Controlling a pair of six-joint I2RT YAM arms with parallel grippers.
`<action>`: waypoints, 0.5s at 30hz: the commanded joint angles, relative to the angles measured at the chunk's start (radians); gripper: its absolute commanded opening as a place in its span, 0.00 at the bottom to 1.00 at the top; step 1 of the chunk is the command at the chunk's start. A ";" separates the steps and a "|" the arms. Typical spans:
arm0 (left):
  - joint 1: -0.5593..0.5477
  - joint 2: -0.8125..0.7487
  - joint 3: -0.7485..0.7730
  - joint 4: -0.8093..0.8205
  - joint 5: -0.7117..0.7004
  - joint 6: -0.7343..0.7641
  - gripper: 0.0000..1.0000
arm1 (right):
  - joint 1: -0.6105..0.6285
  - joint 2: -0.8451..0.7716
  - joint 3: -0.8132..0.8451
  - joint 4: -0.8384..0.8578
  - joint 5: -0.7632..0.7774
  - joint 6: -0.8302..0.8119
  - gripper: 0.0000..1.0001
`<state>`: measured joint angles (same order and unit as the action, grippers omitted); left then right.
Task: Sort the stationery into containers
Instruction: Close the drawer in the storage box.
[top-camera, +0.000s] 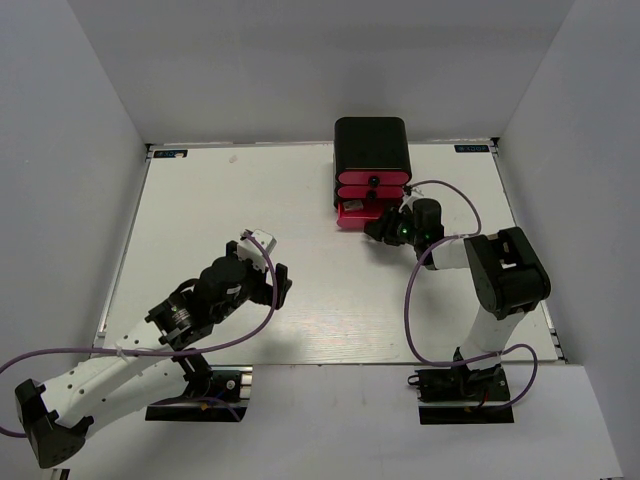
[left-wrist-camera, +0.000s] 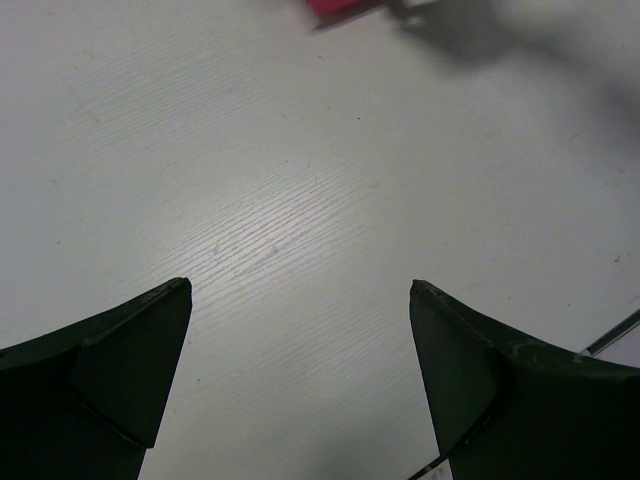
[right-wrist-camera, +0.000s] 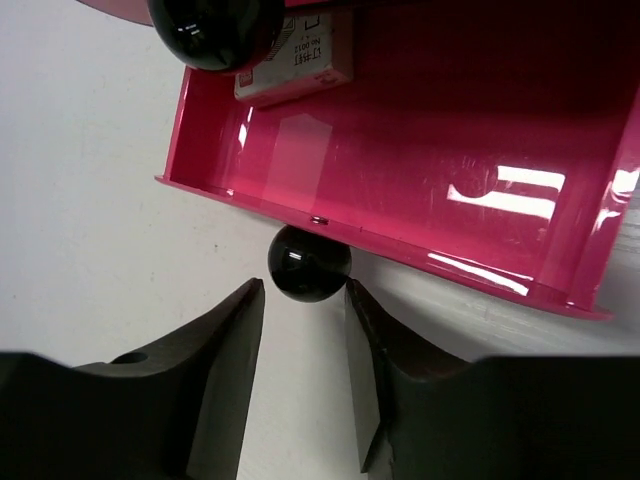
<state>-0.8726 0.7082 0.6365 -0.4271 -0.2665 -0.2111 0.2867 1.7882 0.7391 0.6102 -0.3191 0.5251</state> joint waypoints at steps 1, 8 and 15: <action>0.001 -0.013 0.023 -0.004 0.023 -0.001 1.00 | 0.015 -0.013 -0.014 0.122 0.063 0.019 0.44; 0.001 -0.013 0.023 -0.004 0.023 -0.001 1.00 | 0.015 -0.024 -0.040 0.187 0.075 0.010 0.25; 0.001 -0.013 0.023 -0.004 0.023 -0.001 1.00 | 0.009 -0.020 0.009 0.204 0.107 -0.020 0.25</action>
<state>-0.8726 0.7078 0.6365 -0.4271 -0.2523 -0.2111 0.2951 1.7882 0.7044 0.7204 -0.2481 0.5312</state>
